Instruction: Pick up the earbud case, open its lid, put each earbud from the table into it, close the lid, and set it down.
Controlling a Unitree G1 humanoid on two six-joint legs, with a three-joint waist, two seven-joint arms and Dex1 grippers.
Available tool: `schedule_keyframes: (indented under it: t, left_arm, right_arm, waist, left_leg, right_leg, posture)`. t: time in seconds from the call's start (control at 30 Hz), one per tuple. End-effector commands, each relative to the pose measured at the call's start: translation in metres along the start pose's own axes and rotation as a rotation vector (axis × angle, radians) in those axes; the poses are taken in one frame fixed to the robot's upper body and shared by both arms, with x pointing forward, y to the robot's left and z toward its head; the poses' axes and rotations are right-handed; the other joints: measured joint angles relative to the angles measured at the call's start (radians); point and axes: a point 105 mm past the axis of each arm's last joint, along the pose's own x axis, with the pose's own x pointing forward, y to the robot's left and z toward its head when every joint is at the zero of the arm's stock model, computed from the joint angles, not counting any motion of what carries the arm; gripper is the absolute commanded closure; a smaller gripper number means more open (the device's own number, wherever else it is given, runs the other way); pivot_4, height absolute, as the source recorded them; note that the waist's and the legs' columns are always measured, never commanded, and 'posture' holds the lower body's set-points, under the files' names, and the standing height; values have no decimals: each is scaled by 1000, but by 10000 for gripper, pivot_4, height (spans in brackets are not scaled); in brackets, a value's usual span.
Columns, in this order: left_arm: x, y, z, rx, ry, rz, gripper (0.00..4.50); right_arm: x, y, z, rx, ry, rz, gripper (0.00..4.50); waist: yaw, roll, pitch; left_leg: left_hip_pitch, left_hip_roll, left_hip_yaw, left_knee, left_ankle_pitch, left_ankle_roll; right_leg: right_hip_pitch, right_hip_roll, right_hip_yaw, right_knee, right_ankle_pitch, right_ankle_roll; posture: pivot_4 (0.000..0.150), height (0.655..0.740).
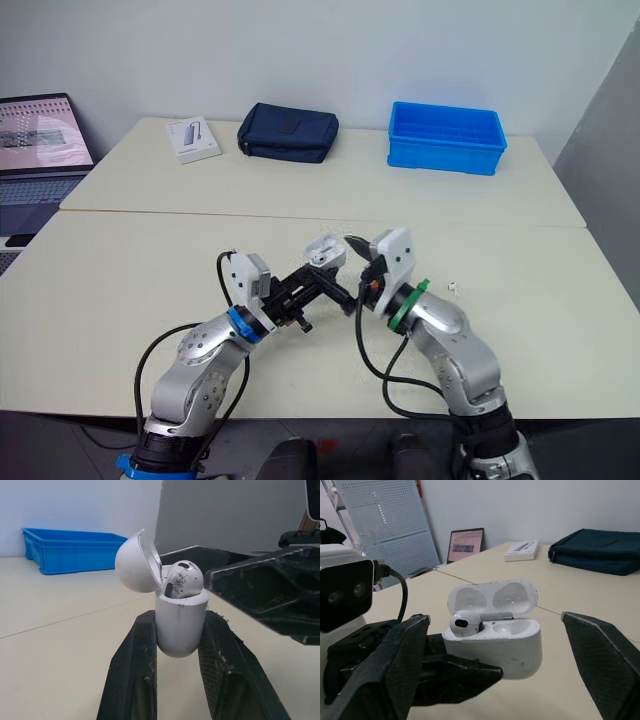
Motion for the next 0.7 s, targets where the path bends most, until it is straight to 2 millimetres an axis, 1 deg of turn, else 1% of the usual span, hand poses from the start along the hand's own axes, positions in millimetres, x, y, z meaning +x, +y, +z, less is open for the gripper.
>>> schedule_keyframes:
  t: [0.03, 0.13, 0.2, 0.3, 0.4, 0.43, 0.47, 0.6, 0.7]
  left_arm:
    - [1, -2, 13, 35, -49, -9, 37611]
    - [-1, 0, 10, 39, -40, -6, 37611]
    - [-2, 2, 8, 45, -35, 1, 37611]
    - [-3, 5, 5, 57, -29, 18, 37611]
    - [-5, 8, 2, 64, -22, 31, 37611]
    - [-6, 9, 1, 67, -19, 36, 37611]
    - [-6, 10, 1, 70, -17, 39, 37611]
    - [-8, 13, -1, 77, -11, 51, 37611]
    - [-9, 14, -1, 79, -9, 53, 37611]
  right_arm:
    - [-24, -1, 29, -75, -36, 23, 2108]
    - [-57, -18, 36, -158, 48, -22, 2108]
    - [-80, -34, 38, -176, 96, -99, 2108]
    - [-123, -60, 32, -208, 201, -245, 2108]
    - [-163, -76, 19, -208, 315, -363, 2108]
    - [-177, -80, 14, -199, 357, -403, 2108]
    - [-187, -82, 10, -194, 387, -430, 422]
    - [-226, -82, -6, -175, 501, -486, 0]
    - [-242, -82, -9, -178, 548, -502, 0]
  waist:
    - [1, 0, 0]
    - [5, 0, 0]
    - [4, 0, 0]
    - [5, 0, 0]
    - [5, 0, 0]
    - [5, 0, 0]
    - [4, 0, 0]
    - [3, 1, 0]
    - [1, 1, 0]
  left_leg:
    - [0, 0, 0, 0, 0, 0]
    - [-1, -1, 0, 0, 0, 0]
    - [0, -1, 1, 0, 0, 0]
    - [0, -1, 1, 0, 0, 0]
    - [0, -1, 1, -1, 0, 0]
    - [0, -1, 1, -1, 0, 0]
    - [0, -1, 1, -1, 0, 0]
    - [1, -1, 1, 0, 0, 0]
    - [1, -1, 2, 1, 0, 0]
  right_leg:
    - [0, 0, 0, 0, 0, 0]
    - [0, -1, 0, -1, -1, -2]
    - [1, -2, 0, -2, -2, -3]
    - [1, -1, 0, -3, -2, -3]
    - [1, -1, 0, -3, -2, -3]
    - [1, -1, 0, -3, -2, -2]
    - [1, -1, 0, -3, -2, -2]
    - [1, -1, 1, -3, -2, -3]
    - [1, -1, 1, -3, -3, -4]
  posture:
    - [1500, 7400]
    - [1500, 7400]
    - [1500, 7400]
    - [1500, 7400]
    - [1500, 7400]
    - [1500, 7400]
    - [1500, 7400]
    - [1500, 7400]
    - [1500, 7400]
